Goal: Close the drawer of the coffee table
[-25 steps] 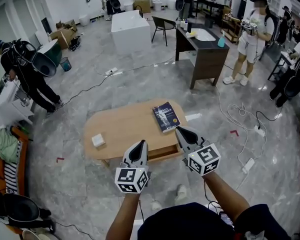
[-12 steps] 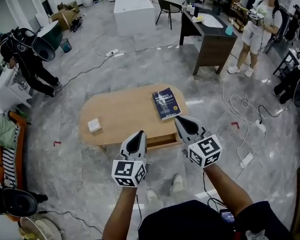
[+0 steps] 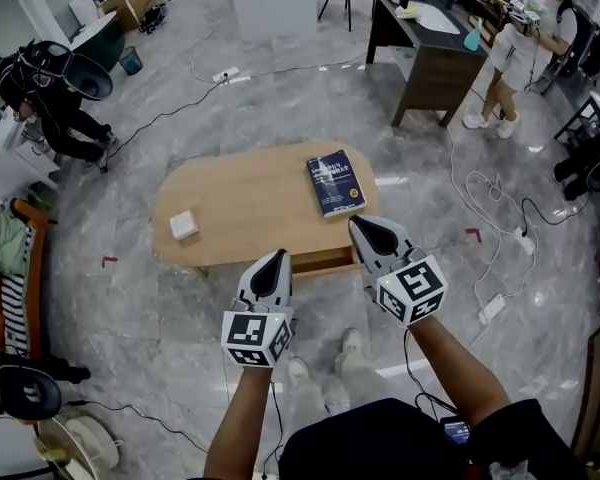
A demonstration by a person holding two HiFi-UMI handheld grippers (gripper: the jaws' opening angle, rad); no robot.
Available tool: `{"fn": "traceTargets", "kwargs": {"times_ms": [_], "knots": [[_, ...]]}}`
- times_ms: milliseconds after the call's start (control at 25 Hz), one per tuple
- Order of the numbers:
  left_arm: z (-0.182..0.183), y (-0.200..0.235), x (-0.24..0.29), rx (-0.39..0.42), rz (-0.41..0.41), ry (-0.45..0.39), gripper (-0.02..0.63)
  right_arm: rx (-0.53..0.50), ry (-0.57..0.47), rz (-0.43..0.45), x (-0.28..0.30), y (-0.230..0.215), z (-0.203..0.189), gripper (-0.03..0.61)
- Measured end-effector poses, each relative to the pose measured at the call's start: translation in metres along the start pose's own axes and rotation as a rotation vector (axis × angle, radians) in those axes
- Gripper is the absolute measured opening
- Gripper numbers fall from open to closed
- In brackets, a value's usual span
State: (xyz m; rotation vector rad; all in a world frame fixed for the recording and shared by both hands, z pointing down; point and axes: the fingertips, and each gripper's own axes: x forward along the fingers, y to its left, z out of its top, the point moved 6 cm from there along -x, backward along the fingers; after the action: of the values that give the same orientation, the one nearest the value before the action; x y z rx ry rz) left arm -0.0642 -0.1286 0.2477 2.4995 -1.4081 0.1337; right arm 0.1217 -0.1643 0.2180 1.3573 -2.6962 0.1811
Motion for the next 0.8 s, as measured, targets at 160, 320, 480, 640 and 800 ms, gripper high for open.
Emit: {"fn": "traceTargets", "kwargs": {"times_ms": [160,320,480,640,800], "knots": [[-0.013,0.003,0.000,-0.011,0.017,0.012,-0.002,0.007,0.013,0.007,0.002,-0.001,-0.011,0.011],[-0.027,0.009,0.004,-0.025,0.031,0.019,-0.002,0.009,0.030,0.013,0.006,-0.002,-0.024,0.011],[-0.040,0.011,0.012,-0.034,0.037,0.028,-0.002,0.013,0.047,0.014,0.009,-0.009,-0.036,0.011],[-0.053,0.014,0.013,-0.049,0.050,0.046,-0.002,0.031,0.073,0.016,0.011,-0.012,-0.051,0.011],[-0.071,0.023,0.011,-0.081,0.076,0.060,-0.002,0.042,0.095,0.016,0.016,-0.013,-0.066,0.011]]}}
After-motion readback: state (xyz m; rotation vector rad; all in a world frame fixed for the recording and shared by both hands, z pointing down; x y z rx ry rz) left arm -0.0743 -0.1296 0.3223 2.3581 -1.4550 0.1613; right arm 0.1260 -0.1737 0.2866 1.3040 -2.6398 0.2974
